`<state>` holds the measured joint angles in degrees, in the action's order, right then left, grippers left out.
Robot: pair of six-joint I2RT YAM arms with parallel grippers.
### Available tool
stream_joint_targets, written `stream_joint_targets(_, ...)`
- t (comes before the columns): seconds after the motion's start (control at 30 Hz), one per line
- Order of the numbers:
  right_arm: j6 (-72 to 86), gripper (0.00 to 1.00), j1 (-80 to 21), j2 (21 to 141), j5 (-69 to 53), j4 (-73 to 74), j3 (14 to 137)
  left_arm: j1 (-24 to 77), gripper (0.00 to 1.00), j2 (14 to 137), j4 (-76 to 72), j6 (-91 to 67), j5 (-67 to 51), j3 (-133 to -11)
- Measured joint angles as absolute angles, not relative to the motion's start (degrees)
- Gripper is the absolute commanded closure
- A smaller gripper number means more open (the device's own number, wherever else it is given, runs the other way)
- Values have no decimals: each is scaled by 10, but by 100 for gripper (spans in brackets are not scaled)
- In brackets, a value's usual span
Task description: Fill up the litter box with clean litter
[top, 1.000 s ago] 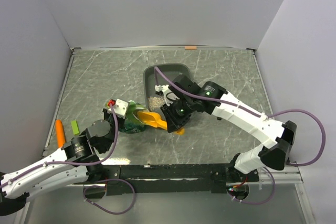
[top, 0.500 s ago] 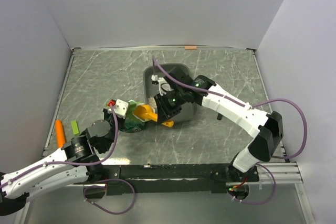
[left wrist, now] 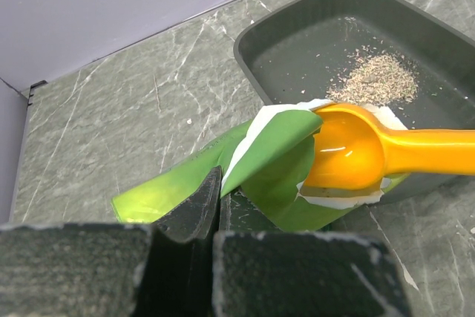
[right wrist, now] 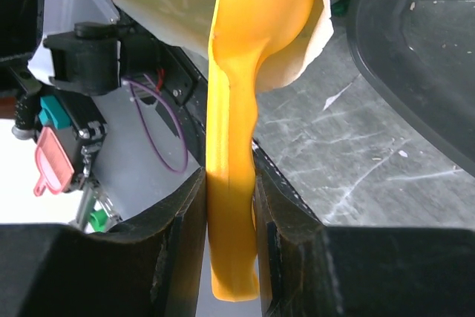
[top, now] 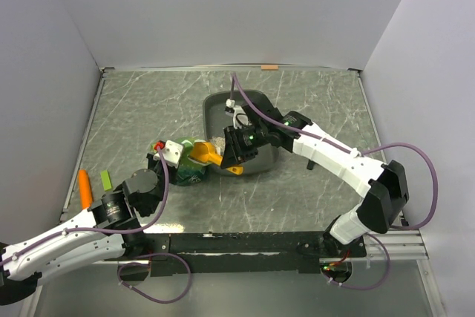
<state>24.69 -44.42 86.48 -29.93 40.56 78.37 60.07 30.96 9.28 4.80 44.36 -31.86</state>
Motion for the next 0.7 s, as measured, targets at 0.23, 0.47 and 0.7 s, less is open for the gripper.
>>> stream_joint_targets(0.23,297,60,-436,844,-290,341,727,601,99,310,93,48,444,-319)
stream_joint_targets(0.47,357,55,-424,818,-236,289,683,601,99,310,93,48,443,-319)
stream_joint_targets(0.7,404,55,-423,813,-223,233,641,601,99,309,93,48,444,-319)
